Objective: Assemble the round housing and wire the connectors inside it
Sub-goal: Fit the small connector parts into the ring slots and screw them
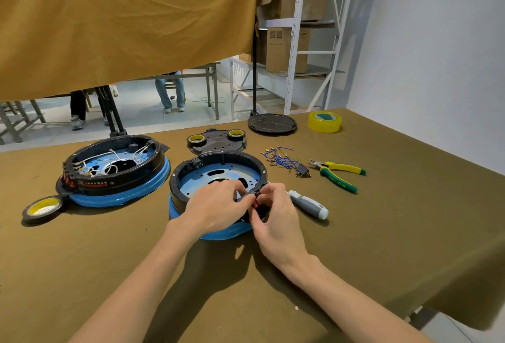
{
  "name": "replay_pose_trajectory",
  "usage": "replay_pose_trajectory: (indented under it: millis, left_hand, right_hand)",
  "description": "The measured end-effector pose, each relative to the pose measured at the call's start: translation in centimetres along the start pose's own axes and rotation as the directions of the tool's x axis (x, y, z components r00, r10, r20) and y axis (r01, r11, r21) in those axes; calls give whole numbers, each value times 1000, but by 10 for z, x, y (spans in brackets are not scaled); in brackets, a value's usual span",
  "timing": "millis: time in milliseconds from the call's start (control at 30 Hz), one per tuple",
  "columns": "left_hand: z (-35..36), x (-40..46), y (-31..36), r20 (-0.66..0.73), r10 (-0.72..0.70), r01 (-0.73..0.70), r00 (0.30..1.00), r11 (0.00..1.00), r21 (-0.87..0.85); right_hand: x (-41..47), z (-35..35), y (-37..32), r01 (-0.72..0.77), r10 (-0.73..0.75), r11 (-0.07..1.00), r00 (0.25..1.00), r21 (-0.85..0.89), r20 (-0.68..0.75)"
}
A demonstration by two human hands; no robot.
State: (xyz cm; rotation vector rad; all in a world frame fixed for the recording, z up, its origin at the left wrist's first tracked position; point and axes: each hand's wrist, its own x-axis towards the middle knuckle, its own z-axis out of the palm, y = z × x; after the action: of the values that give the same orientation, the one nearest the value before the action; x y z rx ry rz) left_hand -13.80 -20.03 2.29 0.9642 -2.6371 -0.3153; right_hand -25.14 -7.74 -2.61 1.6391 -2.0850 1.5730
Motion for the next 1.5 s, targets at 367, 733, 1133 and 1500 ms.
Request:
replay_pose_trajectory:
  millis: [367,733,1133,1500]
  left_hand:
    - [4,10,-3,69,-17,17,997,1000,5]
    - [3,17,-3,99,-24,26,995,999,-19]
    - [4,18,-2,83,-31,35,996,999,-38]
    - [9,26,-6,98,-69,74,993,997,-40]
  right_hand:
    - [4,1,4,29,-30,991,1000,-133,-2]
    - [33,-41,32,-18,-22,965,989,-262,-147]
    - [38,-63,44,-389,456,846,883,-366,116]
    - [78,-46,-10,-529,709,362,691,768,142]
